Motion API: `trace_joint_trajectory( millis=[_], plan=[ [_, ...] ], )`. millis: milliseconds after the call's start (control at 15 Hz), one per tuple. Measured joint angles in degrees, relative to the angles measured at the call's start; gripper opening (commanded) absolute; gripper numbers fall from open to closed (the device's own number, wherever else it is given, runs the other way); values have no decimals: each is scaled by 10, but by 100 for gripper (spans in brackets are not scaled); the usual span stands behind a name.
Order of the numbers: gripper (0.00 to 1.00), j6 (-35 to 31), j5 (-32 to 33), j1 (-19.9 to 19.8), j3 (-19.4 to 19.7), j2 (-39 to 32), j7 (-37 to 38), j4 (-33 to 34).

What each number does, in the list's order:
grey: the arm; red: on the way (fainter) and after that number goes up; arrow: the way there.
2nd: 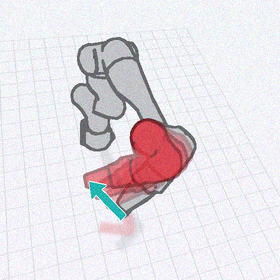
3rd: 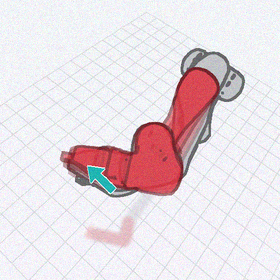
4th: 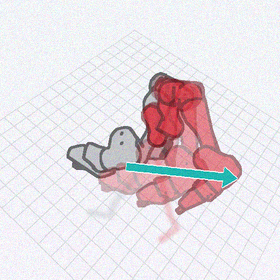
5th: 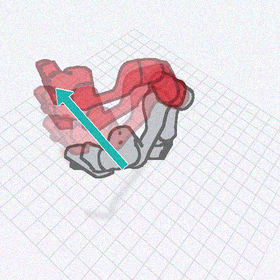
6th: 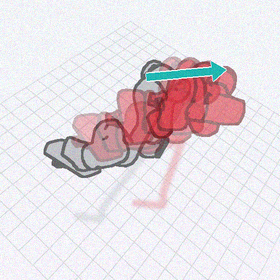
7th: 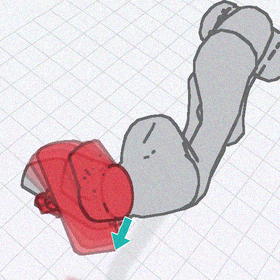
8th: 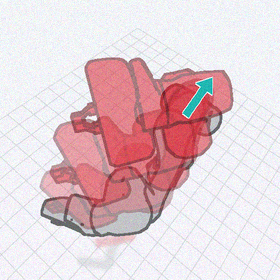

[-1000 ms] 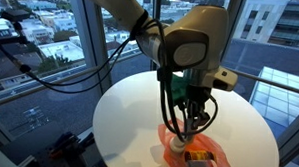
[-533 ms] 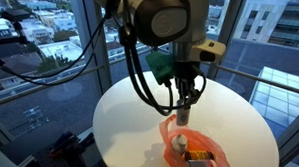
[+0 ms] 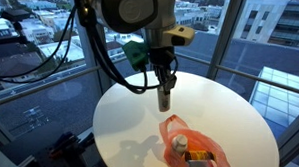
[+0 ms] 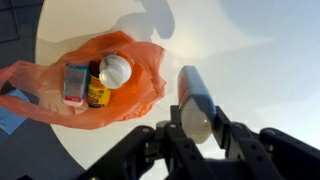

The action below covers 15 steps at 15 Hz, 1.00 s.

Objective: Remove the roll on stick from the plastic bag and put it on the table

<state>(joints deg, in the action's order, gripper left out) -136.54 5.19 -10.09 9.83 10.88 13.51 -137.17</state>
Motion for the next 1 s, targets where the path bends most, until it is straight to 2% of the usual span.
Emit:
trace_joint_trajectory(
  millis=[467, 1000],
  plan=[
    [11, -7, 0, 10, -31, -6, -2, -54],
    [11, -37, 10, 11, -34, -93, -2, -58]
  ],
)
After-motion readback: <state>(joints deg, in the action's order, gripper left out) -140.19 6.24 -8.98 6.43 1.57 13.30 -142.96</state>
